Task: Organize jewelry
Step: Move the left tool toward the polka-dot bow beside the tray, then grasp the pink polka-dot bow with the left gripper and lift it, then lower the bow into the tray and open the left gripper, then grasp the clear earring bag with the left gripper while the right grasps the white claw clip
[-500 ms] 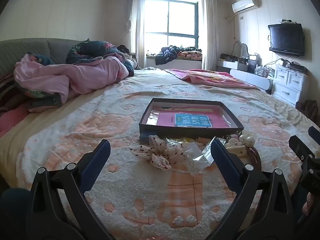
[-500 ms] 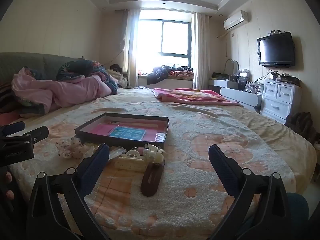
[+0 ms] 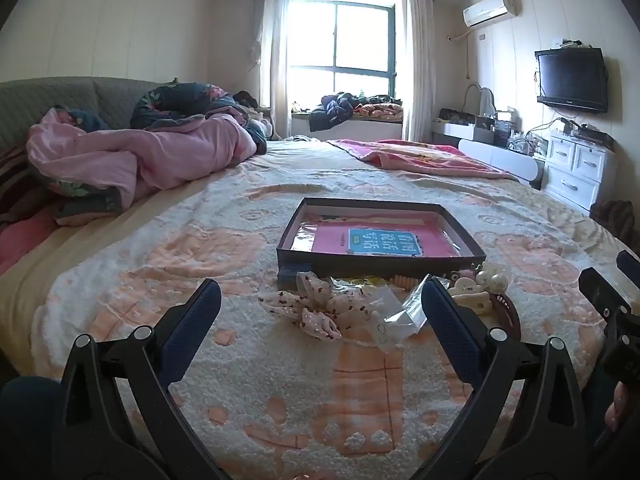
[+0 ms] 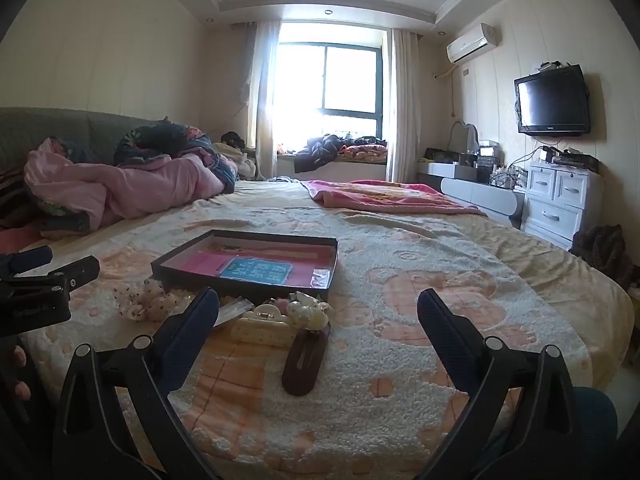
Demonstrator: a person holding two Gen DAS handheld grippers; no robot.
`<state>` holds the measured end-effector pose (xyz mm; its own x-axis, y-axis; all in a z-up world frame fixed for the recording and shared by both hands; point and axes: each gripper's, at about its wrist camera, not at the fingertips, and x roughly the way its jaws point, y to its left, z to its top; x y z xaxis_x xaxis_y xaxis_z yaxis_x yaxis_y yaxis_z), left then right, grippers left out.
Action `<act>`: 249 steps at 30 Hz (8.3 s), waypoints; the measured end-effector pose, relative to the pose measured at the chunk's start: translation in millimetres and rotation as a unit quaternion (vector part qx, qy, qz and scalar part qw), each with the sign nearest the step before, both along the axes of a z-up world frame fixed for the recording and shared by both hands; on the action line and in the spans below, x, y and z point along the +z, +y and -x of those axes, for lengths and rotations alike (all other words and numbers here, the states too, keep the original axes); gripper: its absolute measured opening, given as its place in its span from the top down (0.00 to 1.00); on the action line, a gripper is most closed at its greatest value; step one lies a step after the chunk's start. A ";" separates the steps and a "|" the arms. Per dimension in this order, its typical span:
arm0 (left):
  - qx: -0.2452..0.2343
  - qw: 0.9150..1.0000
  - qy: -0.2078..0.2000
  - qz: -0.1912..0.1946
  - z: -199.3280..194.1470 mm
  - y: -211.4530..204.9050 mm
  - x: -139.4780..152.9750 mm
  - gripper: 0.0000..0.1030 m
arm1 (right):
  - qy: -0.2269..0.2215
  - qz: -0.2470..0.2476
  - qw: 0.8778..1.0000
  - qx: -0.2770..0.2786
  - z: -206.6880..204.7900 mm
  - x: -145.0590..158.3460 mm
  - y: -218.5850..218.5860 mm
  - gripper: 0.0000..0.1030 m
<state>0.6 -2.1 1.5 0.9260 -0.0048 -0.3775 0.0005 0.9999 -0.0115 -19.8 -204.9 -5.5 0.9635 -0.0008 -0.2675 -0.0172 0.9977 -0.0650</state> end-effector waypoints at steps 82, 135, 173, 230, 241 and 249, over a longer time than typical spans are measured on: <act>0.053 0.997 0.035 0.031 -19.5 32.9 -7.5 0.11 | 0.081 0.020 0.991 0.103 -27.4 -11.7 32.0 0.06; -0.094 0.973 0.167 0.125 -124.7 41.3 -32.2 0.98 | 0.211 -0.059 0.973 0.074 -157.4 -37.7 -33.6 0.63; -0.107 0.980 0.135 0.096 -234.4 14.3 -8.2 0.98 | 0.168 -0.047 0.980 0.096 -239.5 3.7 -10.9 0.70; -0.047 0.990 0.102 0.079 -177.4 25.9 -5.6 0.11 | 0.116 -0.022 0.992 0.055 -207.6 -10.0 -10.7 0.08; -0.046 0.993 0.065 0.086 -149.9 28.7 5.3 0.11 | 0.081 -0.006 0.994 0.068 -174.3 1.3 -1.7 0.07; -0.050 0.994 0.056 0.077 -130.8 30.3 5.1 0.11 | 0.076 0.008 0.992 0.096 -151.9 3.4 9.0 0.07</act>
<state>131.4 28.2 6.6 0.8704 -0.1605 -0.4654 0.0903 0.9814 -0.1694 132.0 -195.9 -2.0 0.8949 0.1742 -0.4109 -0.2185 0.9738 -0.0630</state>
